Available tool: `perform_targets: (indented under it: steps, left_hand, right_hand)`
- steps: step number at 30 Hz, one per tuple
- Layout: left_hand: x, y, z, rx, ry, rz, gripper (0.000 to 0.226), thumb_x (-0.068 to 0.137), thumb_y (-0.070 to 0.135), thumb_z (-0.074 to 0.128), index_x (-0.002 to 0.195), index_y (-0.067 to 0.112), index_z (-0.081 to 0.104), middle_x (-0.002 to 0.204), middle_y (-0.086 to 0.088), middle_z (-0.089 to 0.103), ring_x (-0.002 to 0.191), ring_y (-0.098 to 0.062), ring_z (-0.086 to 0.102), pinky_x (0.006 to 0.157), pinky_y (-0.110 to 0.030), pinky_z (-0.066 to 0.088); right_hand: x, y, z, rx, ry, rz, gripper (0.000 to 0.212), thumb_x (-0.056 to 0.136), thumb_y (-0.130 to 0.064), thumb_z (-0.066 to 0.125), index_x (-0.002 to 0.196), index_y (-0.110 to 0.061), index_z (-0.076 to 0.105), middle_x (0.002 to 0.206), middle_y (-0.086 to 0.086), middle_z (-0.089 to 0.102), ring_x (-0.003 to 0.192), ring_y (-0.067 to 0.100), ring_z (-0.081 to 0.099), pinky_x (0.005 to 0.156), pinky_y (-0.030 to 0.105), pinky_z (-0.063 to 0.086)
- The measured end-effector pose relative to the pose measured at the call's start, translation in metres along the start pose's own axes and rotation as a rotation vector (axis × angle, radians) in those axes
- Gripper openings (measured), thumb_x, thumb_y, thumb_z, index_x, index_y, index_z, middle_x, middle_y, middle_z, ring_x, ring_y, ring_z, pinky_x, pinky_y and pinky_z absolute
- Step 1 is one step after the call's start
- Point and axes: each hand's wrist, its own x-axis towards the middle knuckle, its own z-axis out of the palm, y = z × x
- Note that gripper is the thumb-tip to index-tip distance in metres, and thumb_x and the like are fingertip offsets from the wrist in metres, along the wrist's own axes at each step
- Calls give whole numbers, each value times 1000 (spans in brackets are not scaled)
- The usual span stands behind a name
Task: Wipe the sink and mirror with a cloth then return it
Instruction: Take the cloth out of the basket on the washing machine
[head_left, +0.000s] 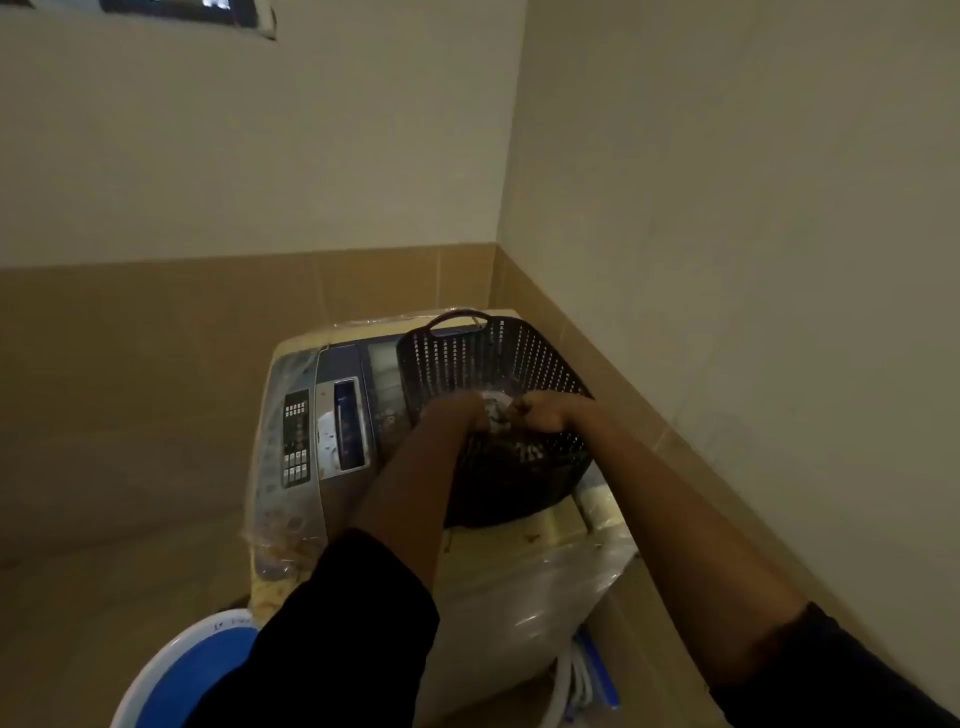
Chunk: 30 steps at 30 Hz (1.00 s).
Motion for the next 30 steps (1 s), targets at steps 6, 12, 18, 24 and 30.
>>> perform_targets:
  steps: [6, 12, 18, 24, 30]
  left_hand:
    - [19, 3, 21, 89, -17, -14, 59, 93, 33, 47, 145, 13, 28, 153, -16, 25, 139, -32, 28, 113, -44, 27]
    - [20, 4, 24, 27, -2, -71, 67, 91, 28, 53, 147, 8, 21, 154, -18, 21, 139, -33, 26, 113, -41, 28]
    - [8, 15, 18, -235, 1, -67, 63, 93, 37, 48, 146, 12, 23, 149, -19, 27, 134, -33, 33, 108, -39, 32]
    - [-13, 11, 6, -549, 291, -32, 32, 80, 10, 62, 110, 2, 61, 115, -18, 63, 103, -27, 59, 92, -36, 52]
    - [-54, 6, -11, -645, 503, -10, 21, 80, 9, 52, 98, 11, 63, 115, -16, 58, 114, -33, 50, 101, -44, 43]
  right_hand:
    - [32, 14, 19, -9, -85, 94, 42, 95, -29, 47, 133, -11, 47, 138, 14, 49, 124, 31, 48, 107, 43, 40]
    - [48, 37, 32, 331, 62, 242, 45, 84, -14, 60, 128, -12, 53, 132, 13, 56, 120, 29, 54, 38, 13, 43]
    - [31, 18, 19, 151, 10, 158, 35, 95, -21, 46, 125, -4, 51, 133, 18, 51, 118, 31, 52, 103, 40, 42]
    - [-4, 1, 1, 136, 275, -5, 39, 80, -24, 70, 113, -5, 59, 118, 16, 59, 112, 30, 54, 93, 34, 44]
    - [-46, -24, -9, 284, 522, -208, 30, 71, -21, 80, 91, -7, 62, 89, 10, 61, 84, 21, 53, 66, 28, 39]
